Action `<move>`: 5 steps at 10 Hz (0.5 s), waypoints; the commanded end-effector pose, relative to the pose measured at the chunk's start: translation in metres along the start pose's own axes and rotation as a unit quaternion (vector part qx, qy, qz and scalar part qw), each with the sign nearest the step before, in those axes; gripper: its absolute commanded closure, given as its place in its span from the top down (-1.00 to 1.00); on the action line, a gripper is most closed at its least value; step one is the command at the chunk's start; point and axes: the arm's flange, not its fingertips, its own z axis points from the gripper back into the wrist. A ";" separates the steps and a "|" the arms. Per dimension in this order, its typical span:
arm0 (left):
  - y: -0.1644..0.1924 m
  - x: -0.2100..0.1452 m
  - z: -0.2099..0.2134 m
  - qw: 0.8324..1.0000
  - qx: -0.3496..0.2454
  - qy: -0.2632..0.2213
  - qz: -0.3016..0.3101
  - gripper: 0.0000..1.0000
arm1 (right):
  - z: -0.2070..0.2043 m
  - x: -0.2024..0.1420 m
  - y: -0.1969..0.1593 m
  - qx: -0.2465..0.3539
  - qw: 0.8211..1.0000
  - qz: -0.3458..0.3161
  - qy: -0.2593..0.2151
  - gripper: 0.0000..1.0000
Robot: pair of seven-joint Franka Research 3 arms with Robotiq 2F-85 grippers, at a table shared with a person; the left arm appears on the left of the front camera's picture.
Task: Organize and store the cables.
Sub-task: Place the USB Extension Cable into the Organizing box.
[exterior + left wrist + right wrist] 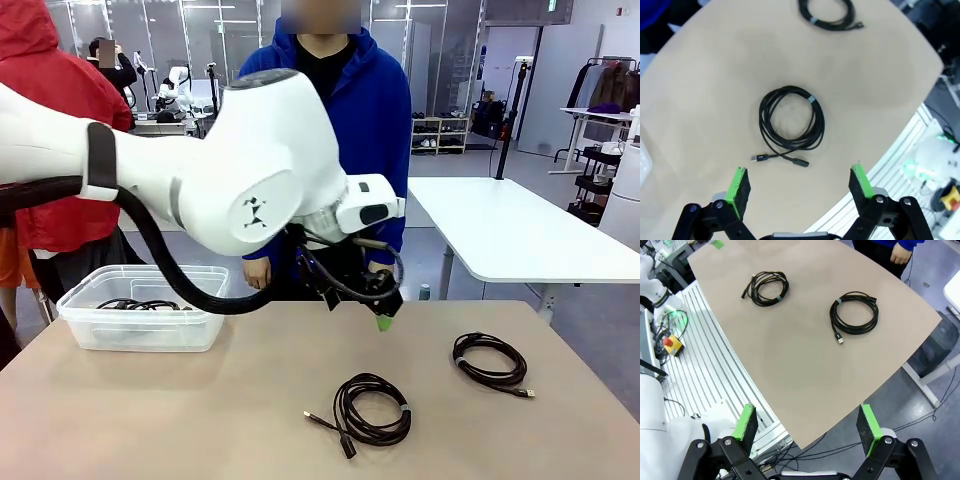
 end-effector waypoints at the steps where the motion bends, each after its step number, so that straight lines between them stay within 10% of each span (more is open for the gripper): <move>1: -0.035 0.013 -0.027 0.998 0.024 0.018 0.060 1.00 | 0.000 0.002 0.001 0.002 1.000 -0.001 -0.003 1.00; 5: -0.040 0.011 -0.080 0.985 0.017 0.056 0.163 1.00 | 0.000 0.002 0.001 0.002 1.000 -0.001 -0.003 1.00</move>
